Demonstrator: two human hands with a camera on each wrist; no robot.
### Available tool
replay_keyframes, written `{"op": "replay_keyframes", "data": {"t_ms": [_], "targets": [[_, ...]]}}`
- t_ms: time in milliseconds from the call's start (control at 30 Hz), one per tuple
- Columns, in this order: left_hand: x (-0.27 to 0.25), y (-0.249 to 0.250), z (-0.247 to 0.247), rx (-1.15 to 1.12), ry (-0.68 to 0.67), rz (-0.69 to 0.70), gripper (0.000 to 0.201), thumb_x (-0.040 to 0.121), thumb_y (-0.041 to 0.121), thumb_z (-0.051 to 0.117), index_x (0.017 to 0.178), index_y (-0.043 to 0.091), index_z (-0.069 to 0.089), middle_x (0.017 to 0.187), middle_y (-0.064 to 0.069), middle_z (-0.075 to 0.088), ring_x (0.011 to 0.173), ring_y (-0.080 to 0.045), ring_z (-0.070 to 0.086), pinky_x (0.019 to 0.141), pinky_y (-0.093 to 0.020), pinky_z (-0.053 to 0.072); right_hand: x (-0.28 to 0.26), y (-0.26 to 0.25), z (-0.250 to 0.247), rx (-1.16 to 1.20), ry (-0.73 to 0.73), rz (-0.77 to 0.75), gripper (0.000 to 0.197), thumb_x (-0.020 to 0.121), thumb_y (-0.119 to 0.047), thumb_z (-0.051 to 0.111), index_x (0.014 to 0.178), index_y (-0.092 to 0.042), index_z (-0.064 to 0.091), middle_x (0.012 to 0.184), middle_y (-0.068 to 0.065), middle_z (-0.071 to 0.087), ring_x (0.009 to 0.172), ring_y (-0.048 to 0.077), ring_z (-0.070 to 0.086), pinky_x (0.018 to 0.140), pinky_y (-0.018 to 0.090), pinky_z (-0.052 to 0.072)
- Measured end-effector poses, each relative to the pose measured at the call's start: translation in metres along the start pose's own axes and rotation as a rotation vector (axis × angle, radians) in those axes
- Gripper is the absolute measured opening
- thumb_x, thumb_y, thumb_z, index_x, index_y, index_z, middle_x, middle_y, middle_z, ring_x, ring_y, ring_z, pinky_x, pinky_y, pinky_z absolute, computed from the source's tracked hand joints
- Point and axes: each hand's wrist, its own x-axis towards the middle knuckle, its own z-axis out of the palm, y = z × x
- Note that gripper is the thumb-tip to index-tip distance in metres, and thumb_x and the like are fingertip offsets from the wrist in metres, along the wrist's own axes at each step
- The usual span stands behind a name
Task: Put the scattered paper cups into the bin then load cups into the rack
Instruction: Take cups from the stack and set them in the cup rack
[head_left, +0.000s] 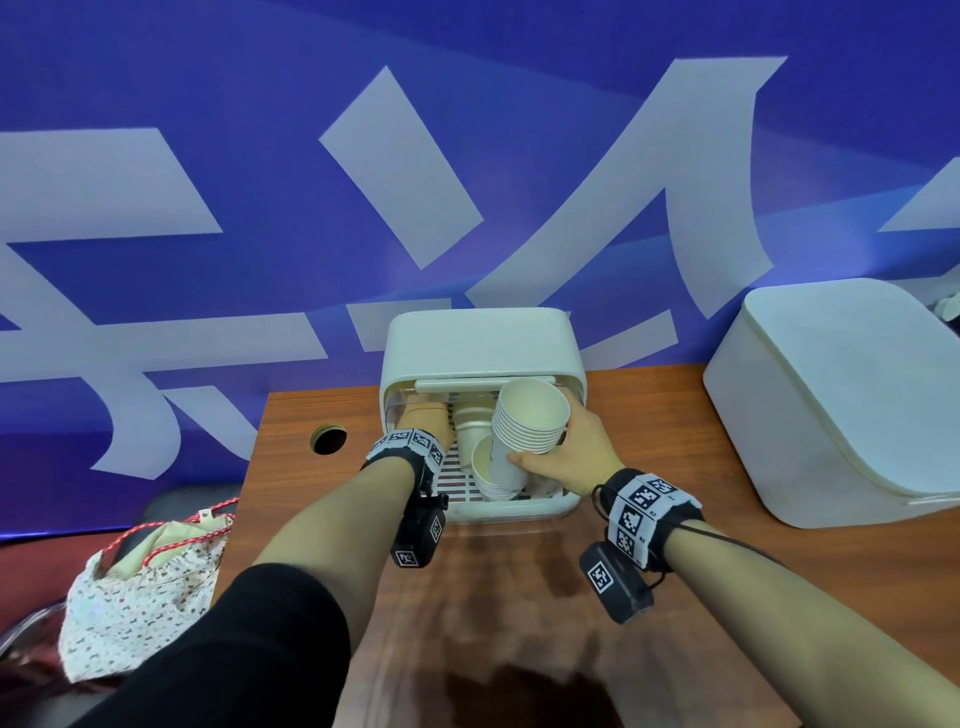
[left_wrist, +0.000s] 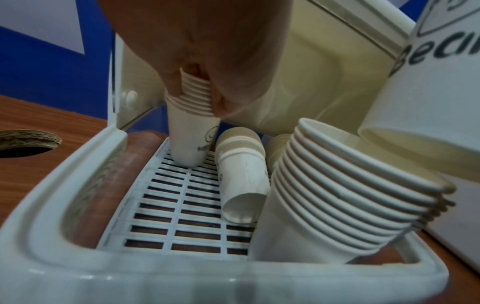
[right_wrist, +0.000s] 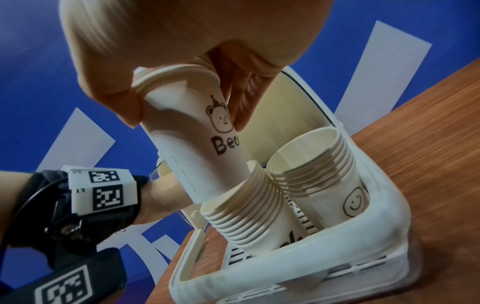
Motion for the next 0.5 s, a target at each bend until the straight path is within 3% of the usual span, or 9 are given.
{"op": "replay_keyframes", "data": {"t_ms": [100, 233, 333, 500], "targets": [[-0.001, -0.002, -0.005, 0.008, 0.036, 0.014, 0.027, 0.099, 0.018, 0.044, 0.107, 0.001, 0.064, 0.11, -0.015, 0.064, 0.104, -0.029, 0.06, 0.086, -0.032, 0.046, 0.001, -0.001, 0.0, 0.004, 0.002, -0.005, 0.07, 0.061, -0.022, 0.088, 0.119, -0.024, 0.05, 0.113, -0.007, 0.06, 0.106, 0.009, 0.057, 0.089, 0.023, 0.046], [0.001, -0.007, -0.004, -0.006, 0.012, 0.055, 0.026, 0.094, 0.012, 0.046, 0.106, 0.001, 0.066, 0.109, -0.015, 0.065, 0.101, -0.029, 0.06, 0.085, -0.032, 0.049, 0.002, -0.002, 0.003, -0.006, 0.001, -0.001, 0.07, 0.061, -0.024, 0.088, 0.118, -0.027, 0.049, 0.114, -0.009, 0.059, 0.106, 0.008, 0.056, 0.088, 0.022, 0.044], [0.0, -0.008, -0.001, 0.034, 0.006, 0.079, 0.026, 0.094, 0.017, 0.046, 0.105, 0.007, 0.068, 0.109, -0.01, 0.066, 0.101, -0.027, 0.06, 0.083, -0.031, 0.048, 0.001, -0.002, 0.004, -0.023, -0.002, -0.001, 0.071, 0.06, -0.026, 0.088, 0.119, -0.027, 0.049, 0.114, -0.01, 0.059, 0.106, 0.008, 0.056, 0.09, 0.024, 0.046], [-0.009, -0.003, -0.002, 0.049, 0.139, 0.173, 0.021, 0.09, 0.012, 0.047, 0.104, 0.013, 0.062, 0.108, -0.006, 0.061, 0.103, -0.027, 0.056, 0.081, -0.032, 0.044, -0.001, -0.002, 0.0, -0.03, 0.041, -0.028, 0.068, 0.061, -0.022, 0.088, 0.117, -0.024, 0.05, 0.114, -0.004, 0.061, 0.105, 0.011, 0.058, 0.088, 0.025, 0.047]]}}
